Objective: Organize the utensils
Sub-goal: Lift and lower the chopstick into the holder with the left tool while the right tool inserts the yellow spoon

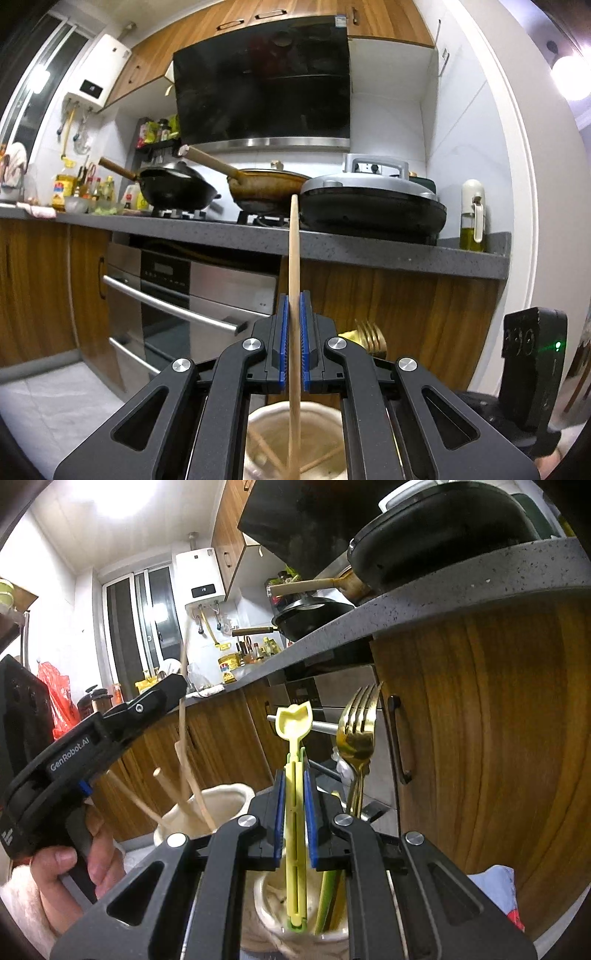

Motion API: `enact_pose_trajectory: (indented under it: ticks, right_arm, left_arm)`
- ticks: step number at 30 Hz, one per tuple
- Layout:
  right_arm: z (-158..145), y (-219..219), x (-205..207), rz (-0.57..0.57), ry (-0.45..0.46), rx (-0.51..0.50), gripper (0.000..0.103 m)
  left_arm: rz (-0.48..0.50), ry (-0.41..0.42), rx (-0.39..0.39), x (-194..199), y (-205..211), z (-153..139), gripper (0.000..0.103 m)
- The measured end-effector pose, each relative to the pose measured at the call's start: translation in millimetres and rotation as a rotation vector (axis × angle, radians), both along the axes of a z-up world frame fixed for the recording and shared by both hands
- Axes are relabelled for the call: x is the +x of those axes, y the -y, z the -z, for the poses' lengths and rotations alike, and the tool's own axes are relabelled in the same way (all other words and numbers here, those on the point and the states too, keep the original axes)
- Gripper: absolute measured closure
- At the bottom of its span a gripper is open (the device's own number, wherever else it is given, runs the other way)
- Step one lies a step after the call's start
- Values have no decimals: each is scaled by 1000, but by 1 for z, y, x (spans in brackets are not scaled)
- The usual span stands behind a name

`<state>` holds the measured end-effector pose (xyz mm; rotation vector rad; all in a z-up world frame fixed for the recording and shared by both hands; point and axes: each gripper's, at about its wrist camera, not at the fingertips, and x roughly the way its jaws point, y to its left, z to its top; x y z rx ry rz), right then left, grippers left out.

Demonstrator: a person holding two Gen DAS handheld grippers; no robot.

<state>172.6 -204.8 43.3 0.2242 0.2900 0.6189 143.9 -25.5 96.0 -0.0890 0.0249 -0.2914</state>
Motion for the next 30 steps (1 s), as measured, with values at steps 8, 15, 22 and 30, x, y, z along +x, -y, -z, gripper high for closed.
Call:
enact_pose_trajectory:
  ticks: [8,15,22,30]
  right_arm:
    - [6,5,-15,46,-39,-59,93]
    - [12,13,-11,91,-86,-47,86]
    - [8,25,-15,102,-89,-6,65]
    - [4,32,-39,150,-106,-89,40]
  left_arm:
    - [-31,-20,58,-17,-8,-2,96]
    - [-51,-62,80,-22,-8,3,91]
    - [-64,-76,104,-27,-6,3,78]
    - [-95,-77,94,-51,-7,0,50]
